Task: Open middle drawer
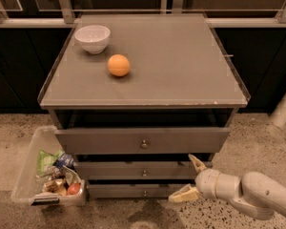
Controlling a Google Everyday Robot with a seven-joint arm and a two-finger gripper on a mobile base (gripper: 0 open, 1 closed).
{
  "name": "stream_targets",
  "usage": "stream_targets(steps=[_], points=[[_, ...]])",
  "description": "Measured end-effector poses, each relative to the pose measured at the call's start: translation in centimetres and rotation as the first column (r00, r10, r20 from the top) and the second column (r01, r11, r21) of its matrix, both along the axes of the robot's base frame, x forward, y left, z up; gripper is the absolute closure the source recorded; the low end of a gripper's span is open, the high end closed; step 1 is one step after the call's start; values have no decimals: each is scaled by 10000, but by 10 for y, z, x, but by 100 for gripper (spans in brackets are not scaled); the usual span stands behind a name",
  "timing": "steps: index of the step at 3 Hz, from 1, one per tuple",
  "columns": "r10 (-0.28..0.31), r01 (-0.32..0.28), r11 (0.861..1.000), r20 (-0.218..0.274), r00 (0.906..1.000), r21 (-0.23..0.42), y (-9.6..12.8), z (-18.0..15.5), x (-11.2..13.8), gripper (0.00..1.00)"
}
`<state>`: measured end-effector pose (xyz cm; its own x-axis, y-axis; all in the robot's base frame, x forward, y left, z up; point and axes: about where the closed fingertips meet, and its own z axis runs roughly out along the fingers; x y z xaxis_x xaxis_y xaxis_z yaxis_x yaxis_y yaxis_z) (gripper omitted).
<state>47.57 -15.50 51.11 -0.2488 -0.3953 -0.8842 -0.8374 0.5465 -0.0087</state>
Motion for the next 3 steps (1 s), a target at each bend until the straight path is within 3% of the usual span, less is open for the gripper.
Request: stream_targets(steps=[1,2,3], points=[[124,-105,9992,511,9986,-388,0,-2,20,0],[124,-105,9992,509,9986,-387,0,-2,20,0],[173,-174,9996,-40,9998,-224,4,-20,16,0]])
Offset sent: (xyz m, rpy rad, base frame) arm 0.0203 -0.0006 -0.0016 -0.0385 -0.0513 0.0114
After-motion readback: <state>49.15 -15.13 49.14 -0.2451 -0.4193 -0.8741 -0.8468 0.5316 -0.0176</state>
